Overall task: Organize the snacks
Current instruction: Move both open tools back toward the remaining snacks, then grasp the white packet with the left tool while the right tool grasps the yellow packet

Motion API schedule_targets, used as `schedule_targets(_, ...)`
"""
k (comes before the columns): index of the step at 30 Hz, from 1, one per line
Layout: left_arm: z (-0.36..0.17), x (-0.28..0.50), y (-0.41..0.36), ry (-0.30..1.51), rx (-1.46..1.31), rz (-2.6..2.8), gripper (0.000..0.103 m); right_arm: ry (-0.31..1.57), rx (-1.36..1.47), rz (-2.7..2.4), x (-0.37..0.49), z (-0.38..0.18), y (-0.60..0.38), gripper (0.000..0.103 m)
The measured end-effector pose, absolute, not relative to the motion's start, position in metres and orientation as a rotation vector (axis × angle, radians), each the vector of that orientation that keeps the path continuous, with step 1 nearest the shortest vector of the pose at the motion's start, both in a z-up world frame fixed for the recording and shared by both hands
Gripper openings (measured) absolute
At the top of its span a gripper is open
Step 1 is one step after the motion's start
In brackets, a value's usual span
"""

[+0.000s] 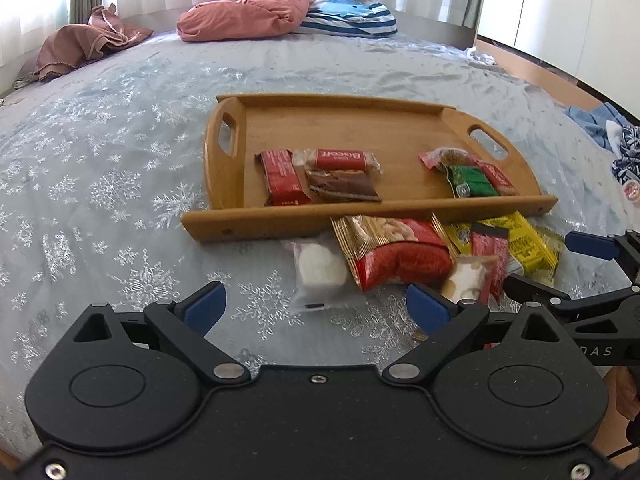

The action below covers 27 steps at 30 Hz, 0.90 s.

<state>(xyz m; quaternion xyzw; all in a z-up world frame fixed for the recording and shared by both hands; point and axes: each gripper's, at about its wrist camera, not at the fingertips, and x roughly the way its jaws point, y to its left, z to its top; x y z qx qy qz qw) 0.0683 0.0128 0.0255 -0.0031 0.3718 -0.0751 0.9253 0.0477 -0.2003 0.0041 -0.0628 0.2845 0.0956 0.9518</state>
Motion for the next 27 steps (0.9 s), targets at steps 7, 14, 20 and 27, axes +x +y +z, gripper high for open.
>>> schedule_targets(7, 0.018, 0.071, 0.009, 0.783, -0.012, -0.160, 0.097, 0.596, -0.130, 0.190, 0.052, -0.003, -0.198, 0.103)
schedule_targets(14, 0.017, 0.072, 0.007, 0.779, -0.010, -0.151, 0.085, 0.600, -0.145, 0.187, 0.057, -0.008, -0.196, 0.103)
schedule_targets(20, 0.016, 0.072, 0.006, 0.787, -0.006, -0.151, 0.052, 0.594, -0.125, 0.183, 0.057, -0.007, -0.197, 0.103)
schedule_targets(27, 0.017, 0.072, 0.005, 0.782, -0.002, -0.152, 0.042, 0.576, -0.110, 0.176, 0.055, -0.007, -0.197, 0.098)
